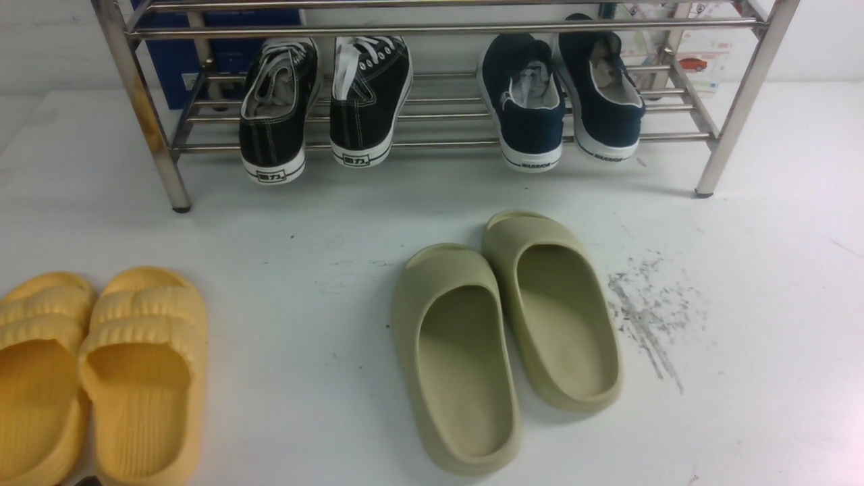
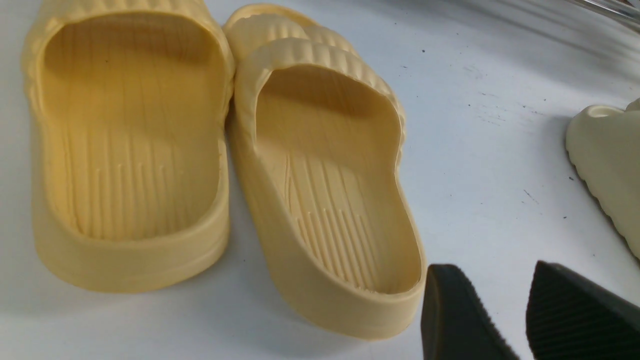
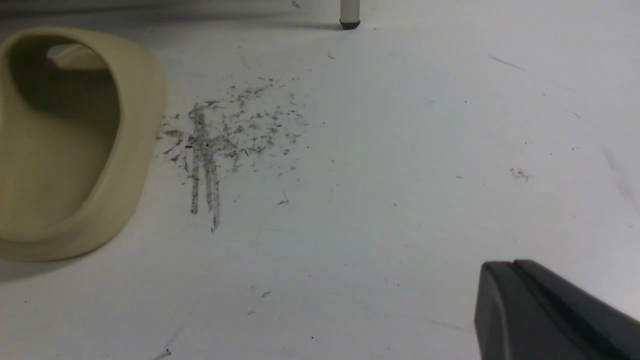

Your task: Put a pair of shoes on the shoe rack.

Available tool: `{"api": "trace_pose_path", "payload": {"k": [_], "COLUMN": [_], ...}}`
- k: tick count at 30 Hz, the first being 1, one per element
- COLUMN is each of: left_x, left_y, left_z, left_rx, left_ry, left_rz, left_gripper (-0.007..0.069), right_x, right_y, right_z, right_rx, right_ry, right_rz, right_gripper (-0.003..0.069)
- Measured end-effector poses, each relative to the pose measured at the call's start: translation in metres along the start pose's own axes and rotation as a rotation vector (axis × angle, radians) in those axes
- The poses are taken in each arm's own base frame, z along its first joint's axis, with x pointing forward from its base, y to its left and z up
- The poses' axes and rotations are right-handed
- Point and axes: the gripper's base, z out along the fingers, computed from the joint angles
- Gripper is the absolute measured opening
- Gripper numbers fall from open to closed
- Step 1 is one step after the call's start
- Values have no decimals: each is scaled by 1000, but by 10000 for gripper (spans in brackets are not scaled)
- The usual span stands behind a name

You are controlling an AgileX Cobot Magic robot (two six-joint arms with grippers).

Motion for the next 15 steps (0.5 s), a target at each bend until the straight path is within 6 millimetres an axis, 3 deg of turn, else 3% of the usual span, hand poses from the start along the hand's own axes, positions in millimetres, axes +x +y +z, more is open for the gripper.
{"api": "trace_pose_path", "payload": {"k": [15], "left_x": [0], "left_y": [0], "left_z": [0], "left_rx": [0], "left_ry": [0], "left_rz": [0], "left_gripper": [239], "right_x": [0], "right_y": [0], "right_z": [0], "right_rx": [0], "right_ry": [-3], "right_rz": [0], "right_gripper": [24]}}
